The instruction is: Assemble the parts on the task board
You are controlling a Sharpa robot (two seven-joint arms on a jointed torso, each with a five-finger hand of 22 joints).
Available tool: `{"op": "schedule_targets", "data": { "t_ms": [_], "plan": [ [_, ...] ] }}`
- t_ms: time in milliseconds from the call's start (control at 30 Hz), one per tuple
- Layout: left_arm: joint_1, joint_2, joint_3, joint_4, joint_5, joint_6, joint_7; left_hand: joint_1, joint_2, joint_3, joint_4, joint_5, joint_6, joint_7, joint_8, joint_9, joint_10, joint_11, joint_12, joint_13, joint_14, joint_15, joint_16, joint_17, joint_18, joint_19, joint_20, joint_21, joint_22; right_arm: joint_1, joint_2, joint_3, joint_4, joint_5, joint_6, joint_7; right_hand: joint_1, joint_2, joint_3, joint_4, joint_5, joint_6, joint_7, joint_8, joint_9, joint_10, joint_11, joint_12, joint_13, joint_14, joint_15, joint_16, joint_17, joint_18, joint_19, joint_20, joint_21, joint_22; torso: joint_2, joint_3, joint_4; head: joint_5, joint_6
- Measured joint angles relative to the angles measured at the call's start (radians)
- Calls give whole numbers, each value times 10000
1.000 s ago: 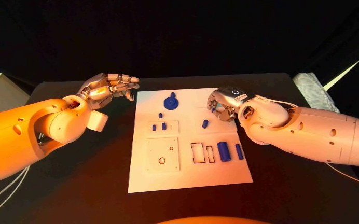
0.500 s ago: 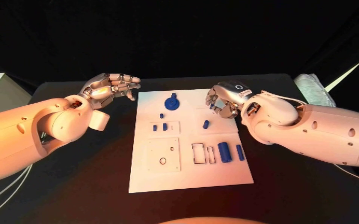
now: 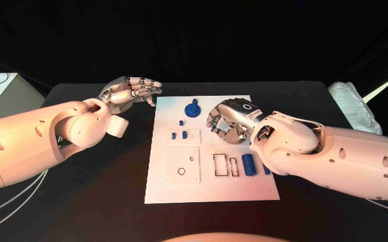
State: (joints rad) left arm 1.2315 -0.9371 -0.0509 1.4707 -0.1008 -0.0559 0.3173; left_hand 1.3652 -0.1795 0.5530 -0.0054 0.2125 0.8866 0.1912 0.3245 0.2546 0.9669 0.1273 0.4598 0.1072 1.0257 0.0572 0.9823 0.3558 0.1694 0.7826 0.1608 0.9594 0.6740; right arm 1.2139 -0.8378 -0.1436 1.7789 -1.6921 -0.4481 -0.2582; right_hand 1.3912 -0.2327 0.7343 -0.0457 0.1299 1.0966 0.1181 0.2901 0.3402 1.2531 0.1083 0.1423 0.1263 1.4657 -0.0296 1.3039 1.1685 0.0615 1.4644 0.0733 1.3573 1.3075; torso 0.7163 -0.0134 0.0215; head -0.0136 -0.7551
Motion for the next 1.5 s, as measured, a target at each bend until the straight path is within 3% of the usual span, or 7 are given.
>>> {"op": "schedule_targets", "data": {
  "t_ms": [233, 433, 833, 1167, 1500],
  "plan": [
    [-2, 14, -3, 18, 1, -17, 2, 0, 0, -28, 29, 0, 0, -1, 0, 0, 0, 0, 0, 0, 0, 0, -38, 0, 0, 0, 0, -40, 0, -467, 526, -46, -34, -85, -25, 16, 0, 0, 26, -27, -2, 0, 0, 0, 0, -1, -1, 0, 0, 0, 0, 0, -15, 0, 0, 0, 0, 6, 11, -12, 16, 331, -129],
    [-3, 50, -4, 57, 1, -27, 2, 0, 0, -28, 28, 0, 0, 0, 0, 0, 0, 0, 0, 0, 0, 0, -38, 1, 0, 0, 0, -39, -8, -761, 779, -77, -86, -200, -16, 18, 1, -1, 26, -27, -9, 0, 0, 0, -1, -2, -2, 0, 0, 1, 2, 0, -27, 0, 0, 1, 0, 6, 19, -17, 23, 525, -294],
    [-3, 51, -5, 77, 0, -45, -10, -40, 40, -28, 28, 0, 0, -1, 0, -9, 0, -1, 0, 1, 0, 0, -38, 1, 0, 0, 0, -40, -15, -1039, 1001, -99, -99, -398, -14, -18, 1, -1, 12, -38, 25, 0, 0, 0, 8, -7, -7, 0, 0, 9, 10, -1, -44, 0, 0, 1, -1, 4, 20, -12, 19, 838, -544],
    [-3, 57, -5, 87, -2, -45, -19, -40, 40, -27, 28, 0, 0, -1, 0, -9, 0, -1, 0, 1, 0, 0, -38, -7, 0, 0, 0, -39, -15, -1142, 1093, -107, -116, -498, -7, -63, 1, -1, 12, -38, 27, -1, 0, 0, 7, -9, -9, -49, 0, 10, 11, -1, -44, 0, 0, 1, -1, 2, 17, -12, 15, 953, -644],
    [-3, 54, -5, 95, -2, -40, -31, -40, 40, -27, 28, 0, 1, -1, 0, -8, 0, -1, 0, 0, 0, 0, -38, -7, 0, 0, 0, -53, -17, -1221, 1202, -116, -220, -601, -3, -136, 2, -2, 39, -67, 16, 32, 32, 0, 7, -13, -13, -49, 0, 11, 12, -1, -61, 0, 0, 1, -1, 1, 17, -14, 18, 1016, -668]
  ]
}}
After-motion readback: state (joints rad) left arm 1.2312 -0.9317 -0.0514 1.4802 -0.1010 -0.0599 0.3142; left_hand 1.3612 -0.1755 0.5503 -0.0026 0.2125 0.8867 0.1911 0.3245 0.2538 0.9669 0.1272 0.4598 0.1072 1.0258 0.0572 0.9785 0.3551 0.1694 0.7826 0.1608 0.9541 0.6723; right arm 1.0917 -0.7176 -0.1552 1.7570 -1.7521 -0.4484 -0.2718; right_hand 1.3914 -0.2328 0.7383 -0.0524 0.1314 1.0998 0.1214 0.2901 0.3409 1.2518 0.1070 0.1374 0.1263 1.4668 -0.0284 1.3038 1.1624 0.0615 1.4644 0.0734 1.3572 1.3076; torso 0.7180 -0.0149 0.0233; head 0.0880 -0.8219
